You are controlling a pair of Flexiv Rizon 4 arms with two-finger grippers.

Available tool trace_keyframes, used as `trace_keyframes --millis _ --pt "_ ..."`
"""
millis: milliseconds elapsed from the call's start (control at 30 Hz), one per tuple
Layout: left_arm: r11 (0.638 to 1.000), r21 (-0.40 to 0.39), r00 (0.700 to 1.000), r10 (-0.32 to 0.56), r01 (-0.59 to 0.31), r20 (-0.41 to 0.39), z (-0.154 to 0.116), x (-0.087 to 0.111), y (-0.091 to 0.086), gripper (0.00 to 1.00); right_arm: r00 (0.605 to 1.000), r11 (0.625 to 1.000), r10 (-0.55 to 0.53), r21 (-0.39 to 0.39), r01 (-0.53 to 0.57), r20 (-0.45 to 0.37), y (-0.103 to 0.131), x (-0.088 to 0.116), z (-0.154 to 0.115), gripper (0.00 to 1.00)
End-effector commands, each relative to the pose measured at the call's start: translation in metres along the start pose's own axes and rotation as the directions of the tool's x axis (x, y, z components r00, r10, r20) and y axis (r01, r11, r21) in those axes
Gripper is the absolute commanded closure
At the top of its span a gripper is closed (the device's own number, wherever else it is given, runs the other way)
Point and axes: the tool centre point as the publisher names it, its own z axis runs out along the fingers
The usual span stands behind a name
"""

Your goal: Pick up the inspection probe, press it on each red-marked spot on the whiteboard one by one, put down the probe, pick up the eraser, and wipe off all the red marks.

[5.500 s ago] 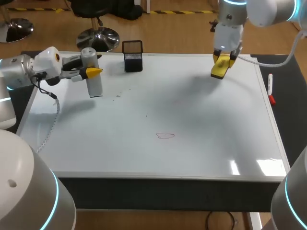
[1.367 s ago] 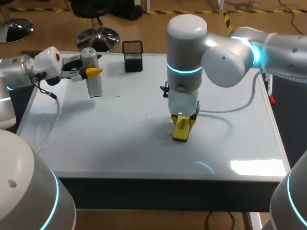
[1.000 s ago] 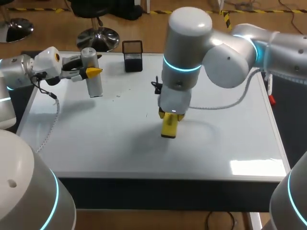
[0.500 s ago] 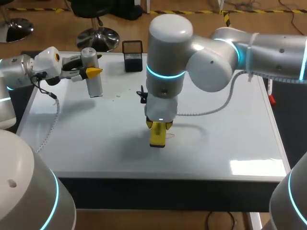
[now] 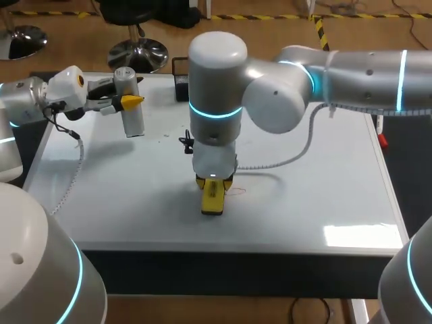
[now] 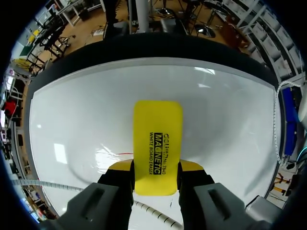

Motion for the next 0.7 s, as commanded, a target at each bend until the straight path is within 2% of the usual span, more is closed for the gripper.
trace_keyframes --millis 33,300,700 --pt "1.0 0.0 1.0 0.001 -0.001 0.001 0.0 0.0 -0.001 1.0 1.0 1.0 0.008 -0.004 -0.008 -0.007 0.0 0.003 0.006 1.0" --pt "1.0 0.0 1.0 0.001 -0.001 0.001 0.0 0.0 -0.001 1.0 0.998 0.998 0.053 -0.024 -0.053 -0.022 -0.001 0.021 0.026 1.0" --pt "1.0 0.0 1.0 0.001 -0.001 0.001 0.0 0.0 -0.001 1.0 0.981 0.982 0.18 -0.053 -0.183 -0.067 -0.009 0.062 0.052 1.0"
